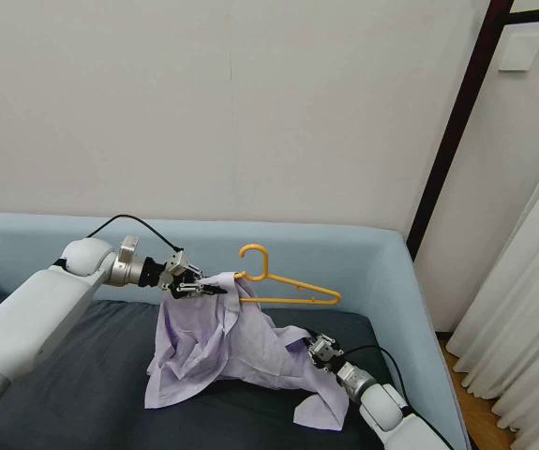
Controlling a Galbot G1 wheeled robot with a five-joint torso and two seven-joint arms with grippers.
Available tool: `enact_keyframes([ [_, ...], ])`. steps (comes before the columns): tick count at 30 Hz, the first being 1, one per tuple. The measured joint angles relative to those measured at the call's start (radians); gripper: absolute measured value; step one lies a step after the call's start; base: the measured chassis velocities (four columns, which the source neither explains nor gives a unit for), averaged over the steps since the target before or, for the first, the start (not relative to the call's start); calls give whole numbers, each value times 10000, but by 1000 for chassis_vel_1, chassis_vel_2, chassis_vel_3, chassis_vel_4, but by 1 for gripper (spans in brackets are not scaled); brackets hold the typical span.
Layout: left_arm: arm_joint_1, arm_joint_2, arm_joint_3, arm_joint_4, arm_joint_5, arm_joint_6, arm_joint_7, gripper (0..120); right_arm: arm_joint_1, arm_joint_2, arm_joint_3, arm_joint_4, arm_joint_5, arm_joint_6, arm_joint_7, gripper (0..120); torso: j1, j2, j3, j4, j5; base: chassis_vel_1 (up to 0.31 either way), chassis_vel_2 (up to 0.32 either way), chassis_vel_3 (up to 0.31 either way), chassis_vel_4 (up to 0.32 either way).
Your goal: Pick up the clothes from the sofa and hang them on the clothes hanger.
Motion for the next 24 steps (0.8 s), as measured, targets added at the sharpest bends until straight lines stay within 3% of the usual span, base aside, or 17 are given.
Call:
enact_keyframes([
  [5, 18, -9, -13, 85, -1, -36, -4, 7, -55, -62, -158, 156, 941, -365, 1013, 0, 0, 0, 0, 0, 0, 0, 0, 0, 0],
  [9, 152, -30, -197, 188, -1, -96, -3, 7, -303, -416, -375, 1156, 4131, -692, 2359, 0, 0, 0, 0, 2, 0, 0, 0, 0, 0],
  [10, 152, -30, -197, 188, -1, -96, -3, 7, -303, -416, -375, 1156, 4131, -692, 2359, 0, 0, 0, 0, 2, 0, 0, 0, 0, 0],
  [15, 313, -154, -328, 212, 16, -174, 87, 7, -610, -989, 122, 2433, 7166, -106, 2298, 0, 0, 0, 0, -3, -1, 0, 0, 0, 0],
  [24, 700, -45, -734, 117, 153, -455, 328, 7, -999, -1631, 735, 3959, 7975, 49, 2288, 0, -1, 1, 0, 5, 1, 0, 0, 0, 0],
])
